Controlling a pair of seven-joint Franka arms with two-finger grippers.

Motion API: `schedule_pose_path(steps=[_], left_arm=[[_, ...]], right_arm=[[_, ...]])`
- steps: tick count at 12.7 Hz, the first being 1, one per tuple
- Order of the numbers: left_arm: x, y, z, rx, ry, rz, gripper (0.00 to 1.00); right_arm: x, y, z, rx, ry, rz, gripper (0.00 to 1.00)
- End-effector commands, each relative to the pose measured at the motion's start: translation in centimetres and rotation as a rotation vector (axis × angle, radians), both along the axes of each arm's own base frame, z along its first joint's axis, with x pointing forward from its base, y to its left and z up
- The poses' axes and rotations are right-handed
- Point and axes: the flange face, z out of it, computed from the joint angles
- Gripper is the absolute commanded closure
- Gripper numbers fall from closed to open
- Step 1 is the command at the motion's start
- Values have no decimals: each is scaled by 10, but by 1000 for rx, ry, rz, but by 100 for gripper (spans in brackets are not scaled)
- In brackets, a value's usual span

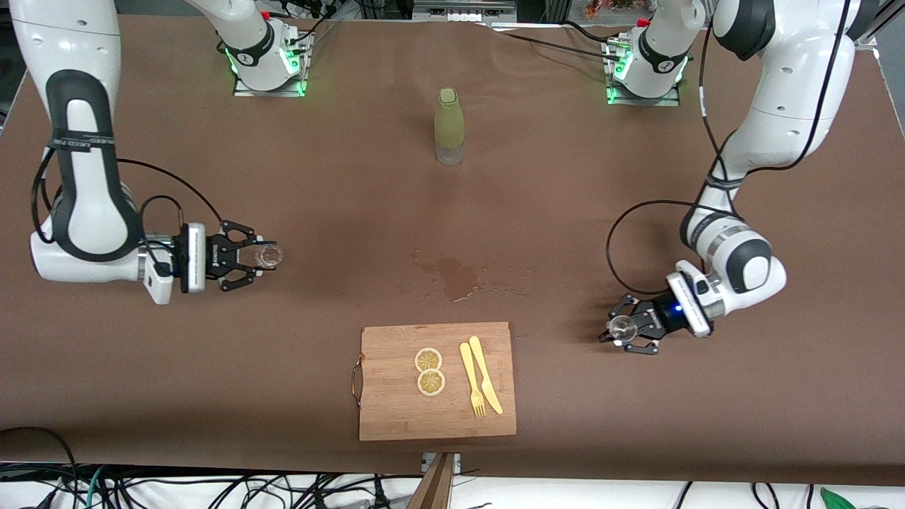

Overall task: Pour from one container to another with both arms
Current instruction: 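Carry the beaker back with the right gripper while the left gripper returns the jigger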

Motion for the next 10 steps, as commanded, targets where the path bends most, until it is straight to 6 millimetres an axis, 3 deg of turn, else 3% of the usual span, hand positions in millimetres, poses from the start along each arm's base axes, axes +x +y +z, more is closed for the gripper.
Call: schedule_pose_path(steps=[1,4,8,10], left_arm=[[-20,65,13,19,0,-66,100],[-48,134,-2,46,49,-95,100],[-93,182,-34,-3,20,-89,100],[-105,190,-46,-51,6,-101,100]], right_arm=[[-18,-37,-24,88,-57,23,67],[-34,-78,-64,141,-119,55,67],[-49,-101,-113,166,-157,80,67],[-44,-104,-119,167,-166,80,67]])
